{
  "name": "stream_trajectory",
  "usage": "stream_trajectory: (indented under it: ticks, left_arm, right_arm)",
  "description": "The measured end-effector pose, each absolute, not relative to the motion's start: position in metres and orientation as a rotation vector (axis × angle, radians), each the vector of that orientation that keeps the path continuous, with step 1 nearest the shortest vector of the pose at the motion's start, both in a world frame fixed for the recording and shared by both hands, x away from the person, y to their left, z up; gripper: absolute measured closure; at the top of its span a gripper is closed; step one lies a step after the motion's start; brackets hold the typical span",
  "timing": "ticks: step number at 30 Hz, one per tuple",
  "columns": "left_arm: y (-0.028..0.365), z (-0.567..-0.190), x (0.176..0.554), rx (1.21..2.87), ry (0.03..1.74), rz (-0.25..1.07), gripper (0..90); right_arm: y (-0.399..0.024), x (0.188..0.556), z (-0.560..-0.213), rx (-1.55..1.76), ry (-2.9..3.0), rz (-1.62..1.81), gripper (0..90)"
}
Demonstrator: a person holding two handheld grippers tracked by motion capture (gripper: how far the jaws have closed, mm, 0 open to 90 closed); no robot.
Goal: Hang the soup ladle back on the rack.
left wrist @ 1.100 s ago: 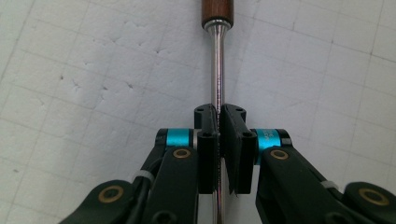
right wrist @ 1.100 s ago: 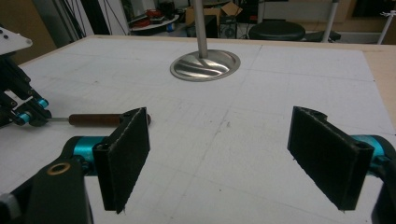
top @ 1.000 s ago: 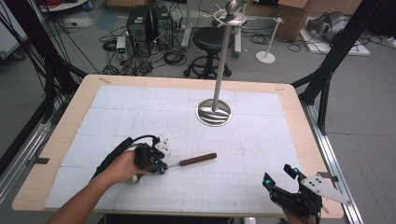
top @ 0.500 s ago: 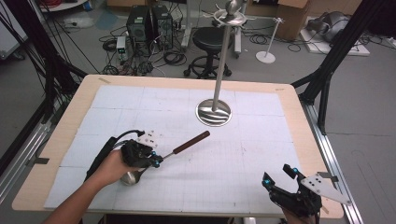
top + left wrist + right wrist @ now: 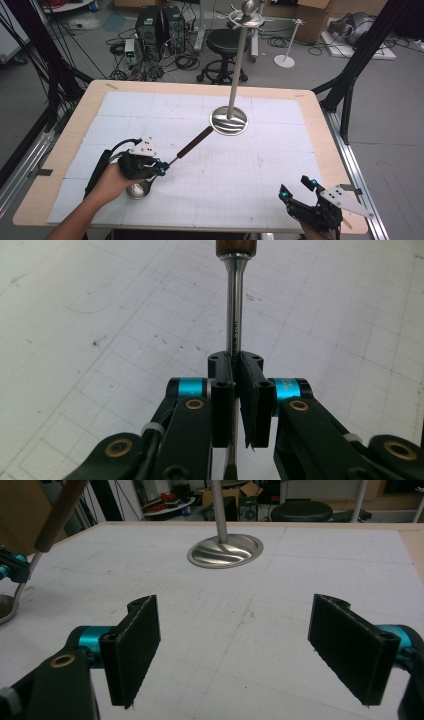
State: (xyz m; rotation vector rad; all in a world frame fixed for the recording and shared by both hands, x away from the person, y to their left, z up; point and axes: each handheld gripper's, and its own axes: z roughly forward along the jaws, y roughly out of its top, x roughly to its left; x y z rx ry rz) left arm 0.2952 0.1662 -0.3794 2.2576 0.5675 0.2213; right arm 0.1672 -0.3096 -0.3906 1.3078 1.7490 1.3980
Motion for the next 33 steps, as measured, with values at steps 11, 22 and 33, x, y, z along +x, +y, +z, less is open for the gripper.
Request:
stream_trajectory:
  ticks: [11,22,33]
  left_arm:
    - [0.188,-0.373,0.276,2.112,0.61,0.311,84.1]
    - [0.19,-0.362,0.255,1.96,0.676,0.411,84.1]
    - [0.171,-0.353,0.236,1.845,0.72,0.517,84.1]
  right_arm:
    - [-0.296,0.174,-0.387,1.283,1.768,1.45,18.8]
    - [-0.263,0.194,-0.376,1.193,1.823,1.541,18.3]
    - [-0.198,0.23,-0.339,1.002,1.923,1.684,22.3]
